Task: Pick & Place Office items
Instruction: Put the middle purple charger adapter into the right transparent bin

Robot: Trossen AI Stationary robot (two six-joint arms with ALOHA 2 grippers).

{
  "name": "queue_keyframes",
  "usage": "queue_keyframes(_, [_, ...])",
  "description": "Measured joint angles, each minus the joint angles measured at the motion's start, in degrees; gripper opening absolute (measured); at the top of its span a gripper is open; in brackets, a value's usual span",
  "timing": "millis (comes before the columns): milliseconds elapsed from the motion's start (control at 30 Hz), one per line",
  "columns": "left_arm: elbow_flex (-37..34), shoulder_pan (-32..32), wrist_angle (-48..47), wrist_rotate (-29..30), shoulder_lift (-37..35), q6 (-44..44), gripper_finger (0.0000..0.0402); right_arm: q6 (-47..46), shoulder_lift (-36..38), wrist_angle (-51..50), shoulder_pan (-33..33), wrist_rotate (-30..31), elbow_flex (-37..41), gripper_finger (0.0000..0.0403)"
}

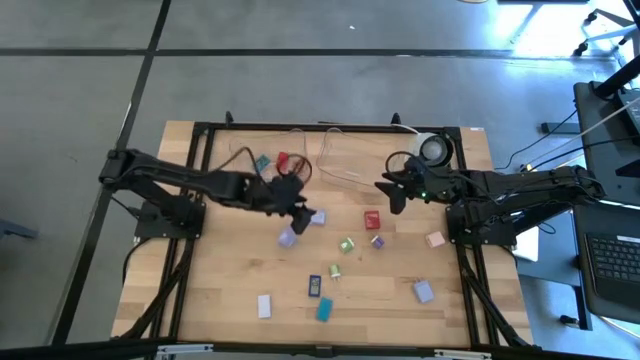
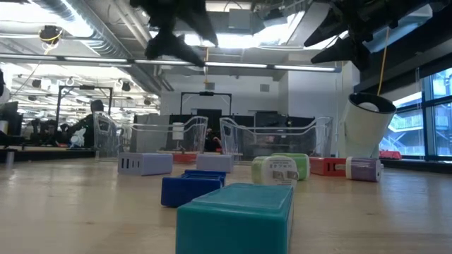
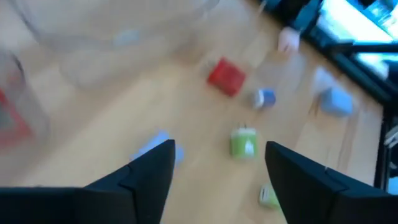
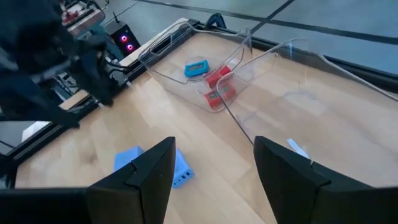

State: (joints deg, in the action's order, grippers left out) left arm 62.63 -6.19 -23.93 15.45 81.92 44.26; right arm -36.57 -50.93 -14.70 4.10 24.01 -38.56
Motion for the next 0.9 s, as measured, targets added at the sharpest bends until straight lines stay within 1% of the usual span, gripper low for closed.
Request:
queue_keyframes(100, [0.0,-1.92,-2.14,-0.03,3.5,2.97,0.0274,1.37,-0.01,-0.11,0.0,-1.52,0.01,0.0221])
queue_keyframes(200, [0.0,-3.08,-3.78,-0.15,7.34,-0.23,0.0289,2.63,-0.01,-0.21,0.02,-2.67,0.01,0.0221])
queue_keyframes(300, [-0.02,-3.66,-5.57,-1.24,10.7,-0.65,0.0295,2.99,-0.01,-0.31,0.02,-2.65,0.01,0.0221])
queue_keyframes(400, [-0.02,-3.57,-7.64,-1.24,13.49,2.41,0.0297,3.01,-0.01,-0.41,0.02,-2.65,0.01,0.0221])
queue_keyframes(567, [-0.02,-3.07,-11.69,-0.01,17.52,11.7,0.0297,3.09,-0.01,-0.91,0.02,-2.65,0.01,0.0221])
queue_keyframes(667, [-0.02,-3.04,-13.74,-1.15,19.24,15.04,0.0297,3.17,-0.01,-1.04,0.02,-2.65,0.01,0.0221])
queue_keyframes(800, [-0.02,-3.04,-14.12,-3.22,20.81,17.73,0.0297,4.14,-0.01,-1.26,0.02,-2.64,0.01,0.0221])
queue_keyframes(900, [-0.01,-3.19,-14.52,-3.55,21.91,20.42,0.0297,4.48,-0.01,-1.28,0.02,-2.65,0.01,0.0221])
